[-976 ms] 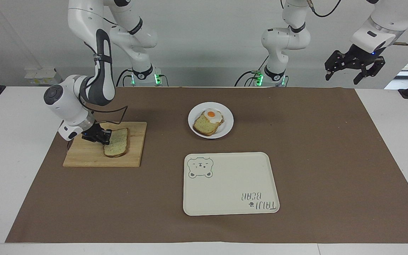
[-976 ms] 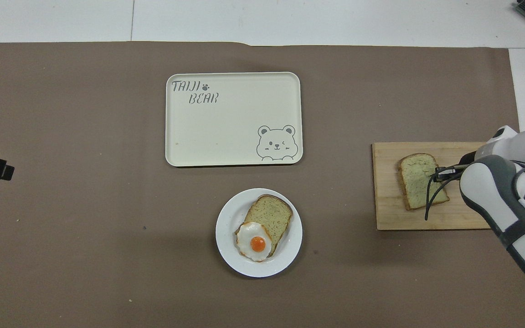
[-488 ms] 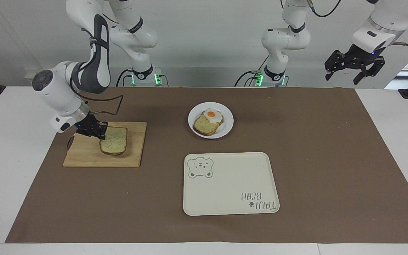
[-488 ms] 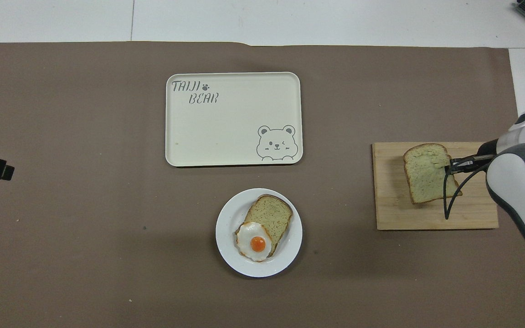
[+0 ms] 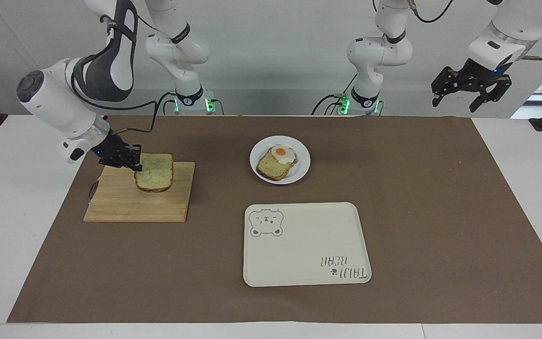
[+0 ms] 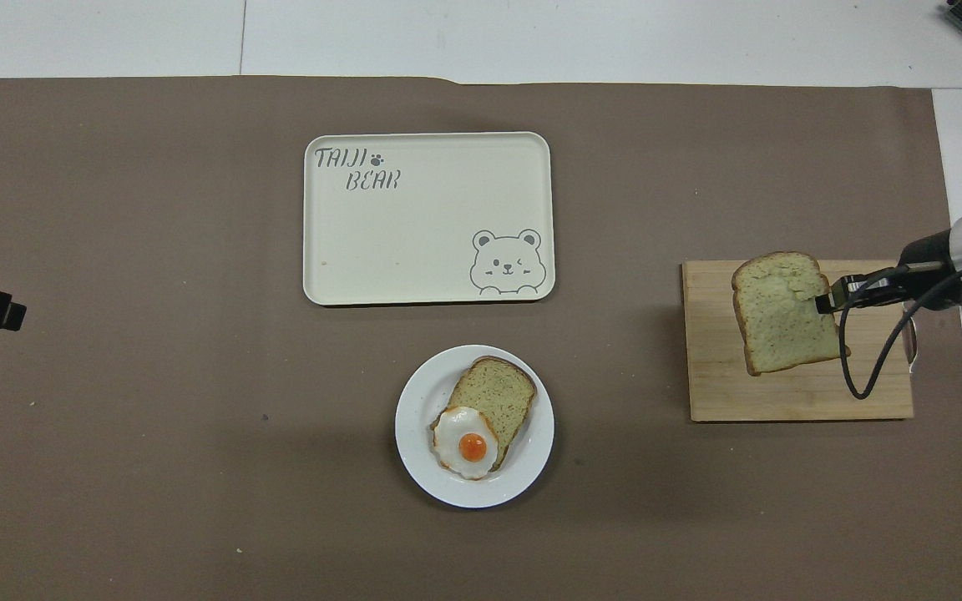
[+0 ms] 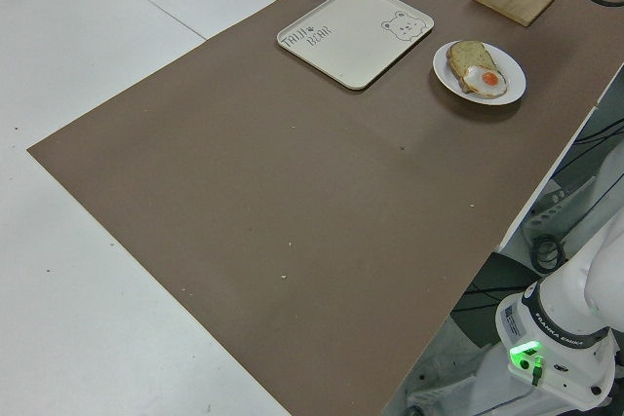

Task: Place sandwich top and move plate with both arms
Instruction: 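Grasp the bread slice with the right gripper and lift it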

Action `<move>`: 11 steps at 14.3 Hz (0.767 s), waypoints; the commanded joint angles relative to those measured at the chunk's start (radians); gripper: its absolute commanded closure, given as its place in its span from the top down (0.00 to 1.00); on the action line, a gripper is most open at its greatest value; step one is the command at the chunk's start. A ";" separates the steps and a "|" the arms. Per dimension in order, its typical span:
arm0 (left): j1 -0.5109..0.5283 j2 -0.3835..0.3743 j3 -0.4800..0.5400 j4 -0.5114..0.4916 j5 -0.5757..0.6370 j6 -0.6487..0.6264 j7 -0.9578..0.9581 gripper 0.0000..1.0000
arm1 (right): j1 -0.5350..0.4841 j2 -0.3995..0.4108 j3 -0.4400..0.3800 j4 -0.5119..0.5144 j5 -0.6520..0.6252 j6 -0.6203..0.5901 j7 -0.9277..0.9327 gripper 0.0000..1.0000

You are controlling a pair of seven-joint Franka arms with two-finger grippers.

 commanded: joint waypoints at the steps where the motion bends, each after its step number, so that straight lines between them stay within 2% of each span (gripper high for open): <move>1: -0.015 -0.029 0.009 -0.035 0.004 0.008 -0.013 1.00 | 0.006 0.007 0.009 0.017 0.059 -0.029 -0.006 0.00; 7: -0.015 -0.032 0.007 -0.041 0.004 0.008 -0.013 1.00 | 0.191 0.005 0.026 0.011 0.110 -0.017 0.265 0.00; 11: -0.015 -0.037 0.007 -0.049 0.004 0.009 -0.013 1.00 | 0.315 0.004 0.027 0.005 0.119 0.001 0.377 0.00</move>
